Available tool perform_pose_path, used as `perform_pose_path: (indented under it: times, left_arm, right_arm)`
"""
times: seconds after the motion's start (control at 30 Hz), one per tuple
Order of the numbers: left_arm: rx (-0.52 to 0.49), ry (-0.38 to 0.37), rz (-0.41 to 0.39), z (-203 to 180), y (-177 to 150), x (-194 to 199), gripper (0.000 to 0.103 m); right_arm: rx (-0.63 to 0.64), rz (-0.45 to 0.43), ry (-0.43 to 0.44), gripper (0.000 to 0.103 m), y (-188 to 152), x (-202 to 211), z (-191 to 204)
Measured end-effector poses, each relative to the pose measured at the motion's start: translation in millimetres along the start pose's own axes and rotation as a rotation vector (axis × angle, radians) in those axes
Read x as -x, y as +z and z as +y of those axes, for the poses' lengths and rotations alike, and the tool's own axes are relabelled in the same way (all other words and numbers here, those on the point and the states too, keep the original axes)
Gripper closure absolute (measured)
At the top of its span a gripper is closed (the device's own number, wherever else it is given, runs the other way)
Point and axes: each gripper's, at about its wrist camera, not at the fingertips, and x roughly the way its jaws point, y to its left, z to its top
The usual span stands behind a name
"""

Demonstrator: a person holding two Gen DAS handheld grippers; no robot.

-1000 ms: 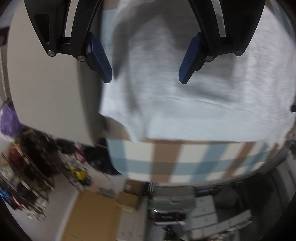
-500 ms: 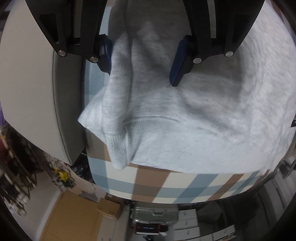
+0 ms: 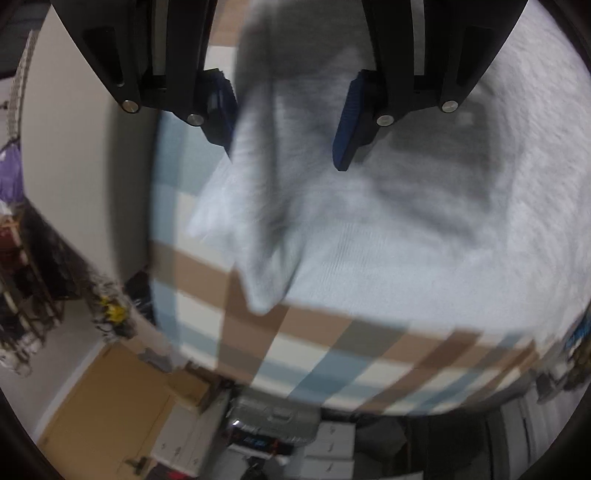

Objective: Fold large clothes

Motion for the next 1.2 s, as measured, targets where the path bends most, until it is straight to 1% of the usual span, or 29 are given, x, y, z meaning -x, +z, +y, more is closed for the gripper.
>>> perform_pose_path:
  times: [0.03,0.07,0.1,0.13,0.17,0.27,0.33,0.37,0.4,0.43,0.47,0.5,0.53,0.57,0.6,0.63,0.67,0.73,0.77,0.8,0.87,0.93,0.97,1.0,1.03,1.07,1.1,1.17,1.2]
  left_arm:
    - [0.004,-0.014,-0.040,-3.7,4.6,8.0,0.046]
    - [0.002,-0.044,-0.077,-9.7,12.2,15.4,0.034]
    - [-0.017,-0.099,-0.096,-24.4,25.2,15.1,0.021]
    - [-0.038,-0.141,-0.097,-36.2,35.5,9.4,0.021]
    - [-0.061,-0.158,-0.080,-51.4,47.4,-2.1,0.021]
    - [-0.145,-0.154,0.063,-98.8,77.2,-59.4,0.021]
    - [-0.189,-0.081,0.143,-113.0,86.5,-99.2,0.024]
    - [-0.185,-0.072,0.188,-117.0,85.7,-117.3,0.022]
    - [-0.153,-0.091,0.192,-112.8,86.7,-124.3,0.011]
    - [-0.132,-0.087,0.195,-106.2,86.4,-122.9,0.005]
    - [-0.134,-0.100,0.210,-102.1,89.3,-127.6,0.001]
    - [-0.121,-0.129,0.220,-98.2,90.9,-130.4,0.001]
    - [-0.117,-0.134,0.219,-96.7,90.8,-129.2,0.001]
    - [-0.127,-0.117,0.216,-98.2,89.7,-124.7,0.001]
    - [-0.146,-0.085,0.211,-100.0,85.9,-114.6,0.004]
    - [-0.153,-0.077,0.203,-101.6,83.9,-106.0,0.007]
    - [-0.154,-0.093,0.173,-102.8,78.9,-89.7,0.011]
    - [-0.141,-0.197,0.100,-103.2,63.8,-53.0,0.011]
    - [-0.146,-0.243,0.065,-103.3,49.9,-32.5,0.010]
    - [-0.153,-0.263,0.047,-103.6,38.6,-20.9,0.010]
    - [-0.157,-0.261,0.026,-103.2,15.3,-11.3,0.010]
    - [-0.136,-0.227,0.043,-103.9,-5.2,-21.4,0.010]
    - [-0.138,-0.197,0.062,-105.9,-11.2,-35.6,0.010]
    - [-0.137,-0.167,0.078,-109.7,-17.7,-49.4,0.007]
    - [-0.128,-0.146,0.027,-110.1,-21.7,-51.0,0.001]
    - [-0.118,-0.136,-0.007,-109.6,-23.9,-51.1,0.001]
    - [-0.104,-0.138,-0.005,-107.9,-23.3,-49.7,0.001]
    - [-0.059,-0.140,0.021,-102.0,-20.4,-44.2,0.001]
    - [-0.051,-0.151,0.017,-99.0,-21.0,-37.6,0.001]
  right_arm:
    - [-0.031,-0.044,0.036,0.061,4.5,13.8,-4.0]
    - [-0.066,-0.100,0.076,0.061,10.7,31.4,-5.7]
    - [-0.089,-0.163,0.121,0.061,17.2,48.9,-2.5]
    - [-0.089,-0.195,0.158,0.059,22.3,58.3,4.3]
    - [-0.071,-0.208,0.198,0.059,30.4,63.3,18.4]
    - [-0.004,-0.130,0.255,0.061,53.4,41.7,72.5]
    - [0.019,-0.063,0.248,0.063,63.5,13.9,103.5]
    - [0.024,-0.022,0.217,0.063,67.0,-4.8,116.7]
    - [0.009,0.017,0.178,0.063,68.9,-24.1,123.5]
    - [-0.010,0.028,0.150,0.063,67.2,-35.6,126.0]
    - [-0.023,0.011,0.127,0.063,65.7,-41.0,124.2]
    - [-0.025,0.008,0.121,0.063,67.6,-43.7,123.0]
    - [-0.031,0.023,0.127,0.063,68.3,-44.3,120.3]
    - [-0.041,0.045,0.135,0.063,70.0,-42.6,117.0]
    - [-0.048,0.062,0.143,0.067,72.3,-38.5,114.6]
    - [-0.054,0.055,0.155,0.072,71.1,-26.8,112.8]
    - [-0.056,0.024,0.180,0.071,66.4,-9.7,112.5]
    - [-0.029,-0.032,0.262,0.070,53.0,21.3,122.9]
    - [-0.006,-0.052,0.303,0.070,44.8,33.0,131.1]
    - [0.023,-0.066,0.344,0.070,29.1,48.5,140.1]
    - [0.053,-0.073,0.379,0.070,5.3,63.2,154.2]
    - [0.080,-0.055,0.369,0.073,-18.7,62.2,171.0]
    - [0.097,-0.042,0.319,0.073,-31.7,54.3,179.5]
    - [0.120,-0.036,0.265,0.073,-46.7,40.4,189.8]
    - [0.125,-0.057,0.244,0.073,-54.9,32.8,194.1]
    - [0.105,-0.111,0.237,0.073,-62.2,32.1,195.8]
    - [0.074,-0.135,0.245,0.073,-65.2,31.8,193.0]
    - [0.032,-0.106,0.270,0.073,-60.9,37.3,185.6]
    - [0.009,-0.107,0.272,0.073,-62.1,46.6,180.7]
